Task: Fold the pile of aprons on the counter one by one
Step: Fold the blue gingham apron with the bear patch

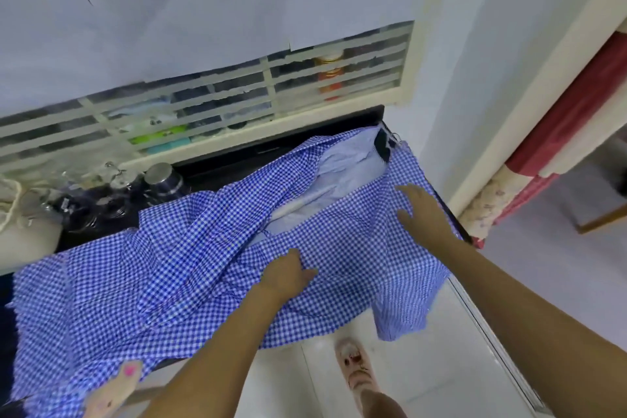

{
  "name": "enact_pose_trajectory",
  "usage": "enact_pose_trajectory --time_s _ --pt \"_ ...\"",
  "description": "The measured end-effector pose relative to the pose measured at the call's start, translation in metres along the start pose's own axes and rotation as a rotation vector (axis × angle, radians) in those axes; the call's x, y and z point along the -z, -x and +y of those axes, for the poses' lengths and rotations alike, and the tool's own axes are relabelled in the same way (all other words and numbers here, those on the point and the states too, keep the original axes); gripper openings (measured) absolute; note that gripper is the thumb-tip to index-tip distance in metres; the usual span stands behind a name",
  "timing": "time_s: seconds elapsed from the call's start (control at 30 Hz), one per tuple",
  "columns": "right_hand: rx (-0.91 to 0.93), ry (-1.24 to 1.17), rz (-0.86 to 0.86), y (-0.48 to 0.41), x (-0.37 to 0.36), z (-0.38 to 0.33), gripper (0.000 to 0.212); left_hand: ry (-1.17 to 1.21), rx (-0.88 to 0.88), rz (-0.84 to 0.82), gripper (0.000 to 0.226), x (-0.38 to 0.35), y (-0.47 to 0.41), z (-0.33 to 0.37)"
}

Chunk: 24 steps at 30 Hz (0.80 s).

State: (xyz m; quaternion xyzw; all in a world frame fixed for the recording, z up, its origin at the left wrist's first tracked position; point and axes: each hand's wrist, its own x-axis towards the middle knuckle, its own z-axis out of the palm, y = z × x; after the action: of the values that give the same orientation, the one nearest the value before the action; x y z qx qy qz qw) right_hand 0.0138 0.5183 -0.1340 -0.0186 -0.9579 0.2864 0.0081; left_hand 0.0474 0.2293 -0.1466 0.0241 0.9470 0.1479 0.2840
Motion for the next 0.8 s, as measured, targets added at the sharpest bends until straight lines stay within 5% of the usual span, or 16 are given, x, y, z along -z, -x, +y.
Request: enact_pose_trajectory --time_s 0.13,0.23,0.43,0.53,0.63,0.73,0.8 --pt "-0.128 0.038 -0.223 -0.033 -0.019 0.001 0.052 0.011 0.033 0.079 0.054 0.024 -0.023 0.006" --pt "-0.218 0.28 -0.326 -0.041 -0.026 0.015 0.061 0.034 -0.016 0.211 0.057 0.032 -0.044 0.008" --pt "-0.186 0.257 -0.304 -0.068 -0.023 0.027 0.041 0.093 -0.102 0.485 0.046 0.043 -0.088 0.016" --pt "-0.192 0.194 -0.232 -0.089 -0.016 0.025 0.03 -0.007 -0.007 0.563 0.052 0.053 -0.102 0.019" --pt "-0.329 -0.125 -0.124 -0.12 -0.012 0.02 0.036 -0.068 0.107 0.473 0.056 0.055 -0.115 0.017" --pt "-0.745 -0.913 -0.198 -0.151 -0.004 0.004 0.051 0.05 0.141 0.377 0.069 0.054 -0.122 0.011" --pt "-0.852 -1.169 -0.249 -0.168 0.0 -0.005 0.05 0.107 0.137 0.314 0.063 0.053 -0.126 0.008"
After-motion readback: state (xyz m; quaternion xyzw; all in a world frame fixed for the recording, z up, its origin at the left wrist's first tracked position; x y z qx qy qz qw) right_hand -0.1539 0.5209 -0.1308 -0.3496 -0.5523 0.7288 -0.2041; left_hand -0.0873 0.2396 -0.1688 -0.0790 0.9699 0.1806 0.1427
